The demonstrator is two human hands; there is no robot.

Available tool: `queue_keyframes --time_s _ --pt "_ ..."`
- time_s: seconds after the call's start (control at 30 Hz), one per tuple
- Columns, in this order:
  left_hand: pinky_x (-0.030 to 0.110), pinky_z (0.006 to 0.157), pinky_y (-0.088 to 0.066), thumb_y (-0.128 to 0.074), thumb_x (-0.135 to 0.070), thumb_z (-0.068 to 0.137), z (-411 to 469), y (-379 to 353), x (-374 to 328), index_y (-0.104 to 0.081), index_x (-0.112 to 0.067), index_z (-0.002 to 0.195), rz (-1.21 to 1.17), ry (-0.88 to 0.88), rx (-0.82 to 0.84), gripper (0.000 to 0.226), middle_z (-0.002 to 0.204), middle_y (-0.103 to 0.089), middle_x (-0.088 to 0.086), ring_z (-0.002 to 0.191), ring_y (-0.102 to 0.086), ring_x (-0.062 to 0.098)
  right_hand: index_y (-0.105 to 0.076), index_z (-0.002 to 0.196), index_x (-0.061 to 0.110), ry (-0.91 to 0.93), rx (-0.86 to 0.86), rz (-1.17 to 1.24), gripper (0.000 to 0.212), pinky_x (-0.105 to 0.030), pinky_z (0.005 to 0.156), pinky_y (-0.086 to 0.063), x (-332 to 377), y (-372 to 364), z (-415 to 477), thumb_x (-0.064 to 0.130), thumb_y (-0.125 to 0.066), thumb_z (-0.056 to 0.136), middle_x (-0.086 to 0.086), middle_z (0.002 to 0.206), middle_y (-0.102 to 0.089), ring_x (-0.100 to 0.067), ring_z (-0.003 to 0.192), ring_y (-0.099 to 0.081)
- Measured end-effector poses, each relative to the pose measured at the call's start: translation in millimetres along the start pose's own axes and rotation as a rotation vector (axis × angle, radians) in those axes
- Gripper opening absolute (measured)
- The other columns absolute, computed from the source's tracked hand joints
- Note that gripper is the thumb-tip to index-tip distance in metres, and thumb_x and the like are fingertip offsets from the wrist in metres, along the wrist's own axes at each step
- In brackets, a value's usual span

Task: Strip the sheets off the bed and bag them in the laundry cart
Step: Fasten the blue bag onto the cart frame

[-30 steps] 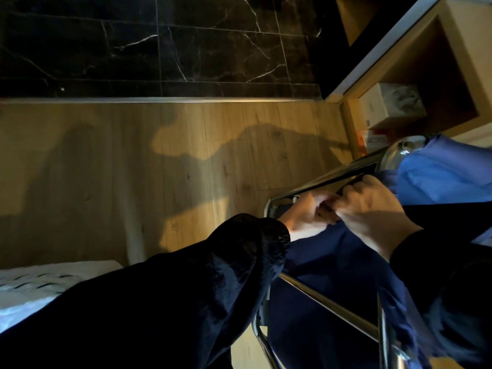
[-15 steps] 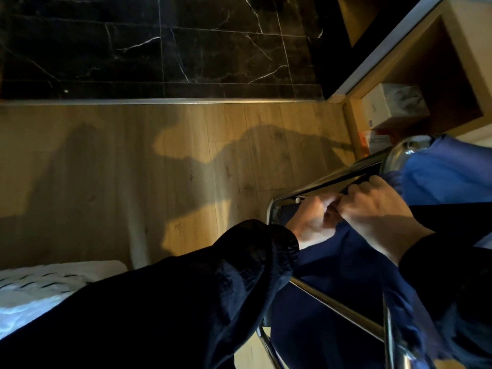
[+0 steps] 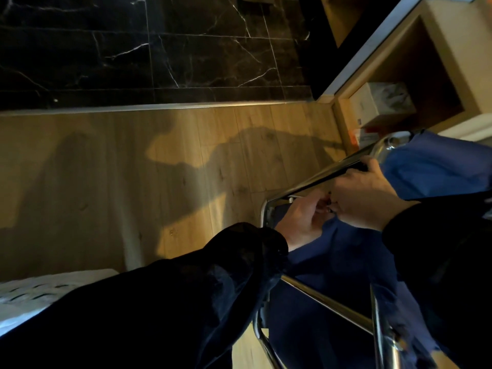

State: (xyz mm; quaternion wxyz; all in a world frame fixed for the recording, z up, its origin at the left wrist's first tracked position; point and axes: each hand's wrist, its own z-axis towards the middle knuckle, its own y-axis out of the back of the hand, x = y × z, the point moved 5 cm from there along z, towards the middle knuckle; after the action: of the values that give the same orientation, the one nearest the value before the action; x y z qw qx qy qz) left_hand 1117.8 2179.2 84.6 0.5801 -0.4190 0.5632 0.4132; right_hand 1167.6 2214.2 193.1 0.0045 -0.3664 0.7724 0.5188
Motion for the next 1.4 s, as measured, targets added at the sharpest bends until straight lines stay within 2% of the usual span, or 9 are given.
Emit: queue_keyframes --time_s 0.13,0.33,0.5,0.6,0.73,0.97,1.1,1.2,1.4 --pt "0.009 0.074 -0.045 -0.058 0.009 0.085 1.5 -0.5 -3.1 -0.059 0.010 0.109 -0.039 -0.022 -0.035 0.024 0.098 -0.068 0.020 0.088 -0.059 0.006 -0.042 0.067 0.025 -0.056 0.015 -0.040 0.021 -0.041 0.099 -0.016 -2.8 -4.9 3.5 0.032 -0.049 0.085 0.008 0.073 -0.055 -0.016 0.087 -0.059" --pt "0.041 0.062 -0.045 -0.049 0.020 0.074 11.4 0.6 2.7 -0.058 0.013 0.086 -0.035 0.016 -0.037 0.016 0.082 -0.061 0.027 0.078 -0.060 0.030 -0.051 0.070 0.023 -0.054 0.034 -0.028 0.012 -0.042 0.099 -0.023 -0.1 -5.4 5.6 0.032 -0.050 0.078 0.005 0.077 -0.064 -0.017 0.085 -0.060" --pt "0.010 0.063 -0.040 -0.046 0.027 0.072 12.9 -7.0 -2.6 -0.059 0.015 0.086 -0.191 0.049 -0.037 0.023 0.078 -0.057 0.007 0.072 -0.052 -0.011 -0.041 0.057 0.022 -0.003 -0.128 0.002 0.018 -0.041 0.087 -0.023 -1.5 -11.6 5.8 0.029 -0.041 0.073 0.004 0.063 -0.061 -0.020 0.068 -0.058" --pt "0.005 0.065 -0.038 -0.047 0.031 0.073 16.6 -9.6 -7.5 -0.057 0.000 0.086 -0.234 0.026 -0.030 0.036 0.075 -0.054 -0.008 0.072 -0.051 -0.017 -0.037 0.045 0.024 0.083 -0.244 0.047 0.019 -0.039 0.073 -0.027 3.3 -14.4 4.4 0.022 -0.037 0.064 0.000 0.043 -0.051 -0.019 0.043 -0.048" --pt "0.025 0.062 -0.045 -0.051 0.025 0.074 24.9 -9.4 -4.7 -0.057 0.006 0.082 -0.139 0.058 0.065 0.022 0.074 -0.059 0.010 0.076 -0.051 0.004 -0.048 0.040 0.021 0.166 -0.200 0.043 0.014 -0.038 0.068 -0.038 6.4 -19.5 1.8 0.019 -0.054 0.053 -0.001 0.039 -0.050 -0.019 0.040 -0.050" --pt "0.031 0.058 -0.045 -0.055 -0.006 0.074 20.5 -5.3 -0.6 -0.061 0.001 0.082 0.206 -0.009 0.064 0.012 0.075 -0.063 0.014 0.072 -0.062 0.029 -0.057 0.043 0.014 0.112 -0.226 0.035 0.022 -0.039 0.071 -0.043 -1.3 -17.9 0.3 0.010 -0.078 0.038 -0.008 0.041 -0.054 -0.023 0.040 -0.055" --pt "0.036 0.064 -0.050 -0.062 -0.003 0.084 8.1 -5.6 9.2 -0.061 0.000 0.093 0.167 0.070 0.054 0.009 0.079 -0.066 0.012 0.070 -0.061 0.020 -0.059 0.049 0.011 0.193 -0.319 0.061 0.009 -0.040 0.073 -0.029 -7.7 -13.2 -4.8 0.004 -0.057 0.044 -0.008 0.046 -0.055 -0.027 0.046 -0.058" --pt "0.022 0.067 -0.047 -0.063 -0.012 0.088 11.1 -4.3 8.5 -0.063 -0.002 0.102 0.113 0.179 0.052 0.018 0.081 -0.063 0.004 0.066 -0.054 0.004 -0.065 0.060 0.010 0.196 -0.359 0.060 0.017 -0.046 0.082 -0.030 -12.4 -14.4 -12.3 0.007 -0.052 0.049 -0.010 0.059 -0.059 -0.033 0.065 -0.062" --pt "0.036 0.076 -0.050 -0.054 -0.001 0.082 7.1 -2.2 -2.1 -0.063 -0.005 0.105 0.104 0.250 0.022 0.025 0.083 -0.066 0.011 0.080 -0.063 0.020 -0.075 0.083 0.012 -0.044 -0.367 0.171 0.029 -0.051 0.100 -0.026 -16.6 -18.8 -21.1 0.025 -0.056 0.065 -0.024 0.118 -0.057 -0.043 0.119 -0.047"
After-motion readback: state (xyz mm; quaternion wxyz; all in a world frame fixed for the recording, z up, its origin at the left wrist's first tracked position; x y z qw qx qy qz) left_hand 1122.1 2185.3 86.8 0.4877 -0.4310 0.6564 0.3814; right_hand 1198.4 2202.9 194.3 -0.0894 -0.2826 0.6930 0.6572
